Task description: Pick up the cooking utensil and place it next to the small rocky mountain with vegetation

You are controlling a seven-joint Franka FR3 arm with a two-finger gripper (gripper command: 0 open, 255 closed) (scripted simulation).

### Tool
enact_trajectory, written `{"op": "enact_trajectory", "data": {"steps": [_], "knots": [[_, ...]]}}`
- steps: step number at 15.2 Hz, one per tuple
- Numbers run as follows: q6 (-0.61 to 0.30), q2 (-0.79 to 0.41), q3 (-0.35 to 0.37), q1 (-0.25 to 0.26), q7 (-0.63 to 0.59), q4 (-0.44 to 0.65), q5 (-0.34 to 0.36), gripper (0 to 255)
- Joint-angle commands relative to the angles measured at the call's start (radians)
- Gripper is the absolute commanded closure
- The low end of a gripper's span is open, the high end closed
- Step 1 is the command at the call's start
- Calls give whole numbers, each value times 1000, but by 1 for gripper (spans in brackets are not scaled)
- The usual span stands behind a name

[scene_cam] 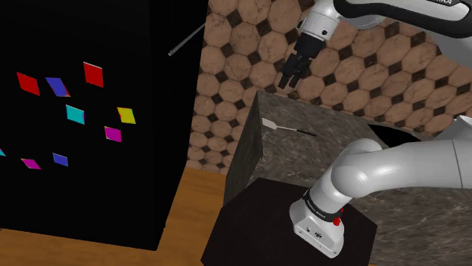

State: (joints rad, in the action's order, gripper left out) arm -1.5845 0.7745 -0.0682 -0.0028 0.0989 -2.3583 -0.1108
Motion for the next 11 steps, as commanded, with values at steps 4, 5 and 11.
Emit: {"op": "enact_trajectory", "data": {"steps": [4,5,11], "knots": [[-37,29,-46,0,114,-82,58,0],[-51,37,-63,-1,152,-107,79,0],[-152,46,-175,-14,381,-231,217,0]]}}
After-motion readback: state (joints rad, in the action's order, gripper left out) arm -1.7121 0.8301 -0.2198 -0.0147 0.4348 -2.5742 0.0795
